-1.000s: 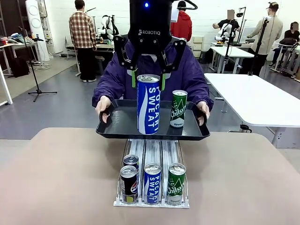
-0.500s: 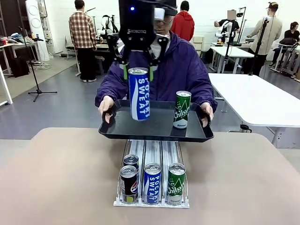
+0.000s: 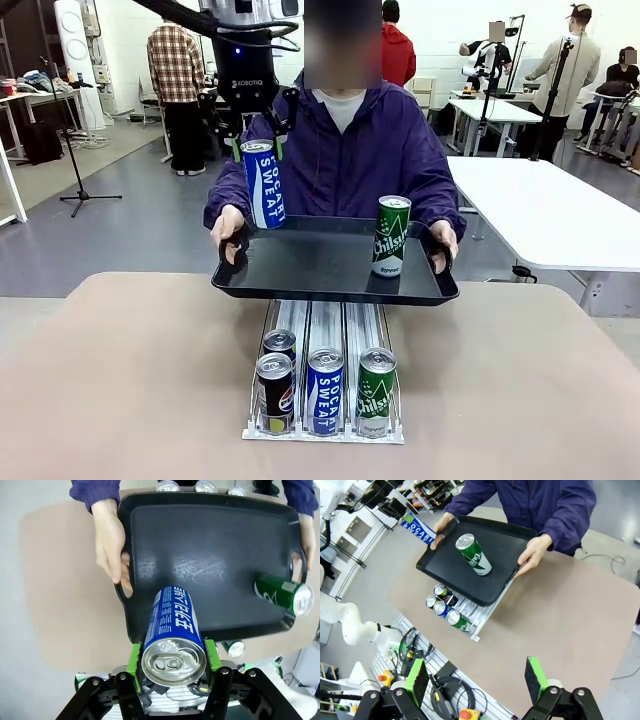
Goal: Retrieve and hand over the desired beverage to the person.
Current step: Place the picked can on the Handle tray extended by the person.
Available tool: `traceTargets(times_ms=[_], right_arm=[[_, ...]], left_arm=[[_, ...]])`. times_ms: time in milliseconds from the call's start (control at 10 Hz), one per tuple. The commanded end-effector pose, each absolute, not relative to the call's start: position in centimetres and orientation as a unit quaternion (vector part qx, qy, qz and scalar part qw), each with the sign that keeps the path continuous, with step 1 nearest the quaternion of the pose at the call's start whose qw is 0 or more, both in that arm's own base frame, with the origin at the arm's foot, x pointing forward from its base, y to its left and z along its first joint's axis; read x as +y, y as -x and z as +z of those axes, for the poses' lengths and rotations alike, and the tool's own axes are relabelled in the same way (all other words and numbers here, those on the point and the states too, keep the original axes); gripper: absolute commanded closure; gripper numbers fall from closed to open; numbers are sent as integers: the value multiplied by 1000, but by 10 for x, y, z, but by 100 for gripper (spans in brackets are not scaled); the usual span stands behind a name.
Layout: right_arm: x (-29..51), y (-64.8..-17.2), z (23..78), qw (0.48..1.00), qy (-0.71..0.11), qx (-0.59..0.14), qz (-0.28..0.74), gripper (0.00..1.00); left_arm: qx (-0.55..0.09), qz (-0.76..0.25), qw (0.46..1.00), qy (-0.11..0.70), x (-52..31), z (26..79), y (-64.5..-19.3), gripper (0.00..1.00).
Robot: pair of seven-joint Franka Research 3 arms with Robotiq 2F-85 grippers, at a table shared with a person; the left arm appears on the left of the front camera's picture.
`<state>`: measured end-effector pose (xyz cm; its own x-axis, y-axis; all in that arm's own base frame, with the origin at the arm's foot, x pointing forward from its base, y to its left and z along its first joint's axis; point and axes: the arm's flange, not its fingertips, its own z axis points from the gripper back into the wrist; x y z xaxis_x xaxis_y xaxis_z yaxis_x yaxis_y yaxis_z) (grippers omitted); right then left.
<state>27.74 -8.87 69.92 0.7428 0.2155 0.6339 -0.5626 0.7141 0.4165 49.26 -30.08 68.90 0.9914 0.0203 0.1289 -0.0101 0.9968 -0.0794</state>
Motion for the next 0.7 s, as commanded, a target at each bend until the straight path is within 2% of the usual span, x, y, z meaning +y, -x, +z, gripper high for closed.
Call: traceTargets(times_ms=[0,100,600], right_arm=[[-89,-279,697,879,-308,-283,228,0],[-89,-279,697,879,-308,-283,228,0],[-89,-279,697,879,-308,-283,228,0]], left_arm=[[-82,-3,996,30,-308,701,-493,42],[-65,8,997,39,-301,689,-493,42],[-62,7,997,38,-302,683,-496,42]])
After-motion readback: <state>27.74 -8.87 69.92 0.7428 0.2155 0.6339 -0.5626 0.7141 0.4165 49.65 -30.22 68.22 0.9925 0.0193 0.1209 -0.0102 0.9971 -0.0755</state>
